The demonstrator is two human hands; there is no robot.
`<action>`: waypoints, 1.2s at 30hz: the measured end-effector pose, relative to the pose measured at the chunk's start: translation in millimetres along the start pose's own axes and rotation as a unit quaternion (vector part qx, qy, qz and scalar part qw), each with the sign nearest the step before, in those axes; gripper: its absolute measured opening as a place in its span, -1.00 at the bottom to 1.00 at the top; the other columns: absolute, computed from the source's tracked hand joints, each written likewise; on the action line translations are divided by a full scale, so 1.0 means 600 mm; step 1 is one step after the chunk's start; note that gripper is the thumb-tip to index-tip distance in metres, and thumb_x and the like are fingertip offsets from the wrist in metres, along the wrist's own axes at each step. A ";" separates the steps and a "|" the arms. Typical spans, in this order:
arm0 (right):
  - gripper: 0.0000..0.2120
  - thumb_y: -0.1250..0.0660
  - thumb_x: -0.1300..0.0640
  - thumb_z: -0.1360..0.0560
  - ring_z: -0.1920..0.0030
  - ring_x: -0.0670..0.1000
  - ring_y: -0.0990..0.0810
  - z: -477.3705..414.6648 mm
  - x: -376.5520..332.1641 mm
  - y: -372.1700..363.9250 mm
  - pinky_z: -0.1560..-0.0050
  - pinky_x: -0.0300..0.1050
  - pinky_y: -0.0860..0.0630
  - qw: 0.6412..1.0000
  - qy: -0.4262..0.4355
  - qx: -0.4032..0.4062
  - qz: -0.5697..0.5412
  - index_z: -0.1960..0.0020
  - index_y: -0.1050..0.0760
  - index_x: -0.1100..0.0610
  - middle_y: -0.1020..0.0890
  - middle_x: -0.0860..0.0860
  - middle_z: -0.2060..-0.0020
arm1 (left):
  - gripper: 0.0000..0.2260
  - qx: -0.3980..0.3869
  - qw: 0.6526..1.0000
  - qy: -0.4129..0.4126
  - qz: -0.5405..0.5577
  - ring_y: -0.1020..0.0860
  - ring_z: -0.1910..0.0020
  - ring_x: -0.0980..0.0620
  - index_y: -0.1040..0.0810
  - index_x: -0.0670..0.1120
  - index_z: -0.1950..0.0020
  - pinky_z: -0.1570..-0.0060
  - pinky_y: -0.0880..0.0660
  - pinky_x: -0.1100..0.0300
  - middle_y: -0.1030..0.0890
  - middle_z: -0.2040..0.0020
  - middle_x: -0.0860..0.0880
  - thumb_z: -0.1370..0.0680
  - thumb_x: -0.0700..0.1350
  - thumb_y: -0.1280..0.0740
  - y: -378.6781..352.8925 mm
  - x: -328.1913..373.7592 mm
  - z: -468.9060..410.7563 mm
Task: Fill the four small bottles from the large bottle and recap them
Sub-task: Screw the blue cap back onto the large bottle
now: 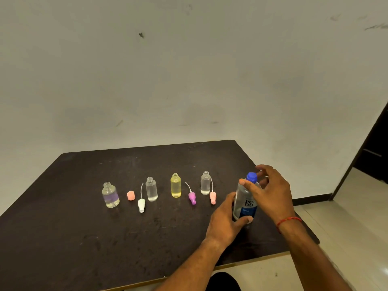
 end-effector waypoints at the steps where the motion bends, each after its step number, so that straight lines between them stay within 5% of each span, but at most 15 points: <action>1: -0.48 -0.49 -0.03 -0.41 0.00 -0.04 -0.54 -0.001 -0.003 0.001 -0.03 -0.13 -0.52 1.000 0.013 -0.003 -0.019 -0.31 -0.43 0.04 -0.54 -0.08 -0.06 | -0.42 -0.001 1.000 0.000 -0.001 -0.47 -0.39 0.19 -0.29 0.38 -0.38 -0.37 -0.48 0.13 -0.51 -0.39 0.23 -0.49 0.09 -0.51 0.000 0.000 -0.001; 4: -0.63 -0.43 0.18 -0.49 -0.09 -0.05 -0.55 -0.003 -0.010 -0.003 -0.10 -0.13 -0.54 0.998 0.051 -0.031 -0.032 -0.27 -0.51 -0.02 -0.58 -0.07 -0.12 | -0.41 0.001 1.000 0.001 -0.006 -0.47 -0.38 0.20 -0.28 0.39 -0.38 -0.36 -0.47 0.14 -0.52 -0.38 0.24 -0.49 0.10 -0.52 0.001 -0.001 -0.002; 8: -0.81 -0.44 0.18 -0.47 0.02 -0.03 -0.56 -0.004 -0.013 -0.004 -0.08 -0.10 -0.57 0.999 0.051 0.000 0.002 -0.08 -0.60 0.04 -0.59 -0.05 0.03 | -0.39 0.000 1.000 0.001 0.000 -0.49 -0.38 0.20 -0.29 0.33 -0.42 -0.36 -0.50 0.09 -0.53 -0.37 0.23 -0.48 0.11 -0.52 -0.001 -0.004 -0.002; 15: -0.59 -0.52 -0.12 -0.33 0.14 0.00 -0.56 -0.009 -0.015 -0.001 0.05 -0.17 -0.51 0.999 0.009 0.016 0.036 -0.05 -0.55 0.09 -0.56 -0.04 0.14 | -0.40 0.003 1.000 -0.001 -0.001 -0.50 -0.37 0.20 -0.29 0.34 -0.41 -0.35 -0.51 0.11 -0.53 -0.37 0.24 -0.48 0.10 -0.52 -0.001 -0.004 -0.002; 19: -0.47 -0.48 -0.07 -0.40 -0.02 -0.08 -0.53 -0.005 -0.015 0.000 -0.05 -0.18 -0.47 1.000 0.024 -0.007 -0.005 -0.31 -0.47 0.02 -0.53 -0.12 -0.02 | -0.39 -0.002 1.000 0.003 -0.004 -0.48 -0.40 0.18 -0.29 0.32 -0.43 -0.38 -0.49 0.08 -0.51 -0.39 0.23 -0.48 0.10 -0.52 -0.004 -0.003 -0.004; 23: -0.63 -0.46 0.18 -0.46 -0.06 -0.01 -0.59 0.000 -0.007 0.000 -0.14 -0.10 -0.53 0.999 0.041 -0.017 -0.007 -0.24 -0.55 0.04 -0.60 -0.03 -0.07 | -0.39 -0.002 1.000 0.005 0.000 -0.49 -0.37 0.20 -0.29 0.34 -0.42 -0.36 -0.50 0.08 -0.53 -0.37 0.24 -0.48 0.10 -0.52 -0.002 -0.004 -0.004; 28: -0.70 -0.52 0.02 -0.40 0.13 -0.02 -0.59 -0.004 -0.009 0.003 0.00 -0.12 -0.58 0.999 0.018 0.017 0.026 -0.06 -0.57 0.08 -0.60 -0.03 0.13 | -0.39 -0.001 1.000 0.005 0.003 -0.50 -0.37 0.19 -0.29 0.35 -0.41 -0.36 -0.51 0.08 -0.53 -0.37 0.23 -0.48 0.09 -0.52 -0.001 -0.003 -0.003; 36: -0.32 -0.45 -0.23 -0.29 0.06 0.00 -0.53 0.019 -0.005 0.000 0.02 -0.14 -0.51 0.998 -0.014 0.050 0.018 -0.28 -0.45 0.12 -0.50 -0.03 0.05 | -0.40 -0.004 1.000 0.000 -0.001 -0.52 -0.36 0.19 -0.32 0.33 -0.41 -0.34 -0.52 0.10 -0.54 -0.36 0.24 -0.47 0.11 -0.53 -0.005 -0.003 -0.004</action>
Point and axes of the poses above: each hand's wrist, its own z-axis away from the middle knuckle, its own y-axis out of the back of the hand, x = y × z, the point moved 6 cm from there along -z, towards the middle knuckle
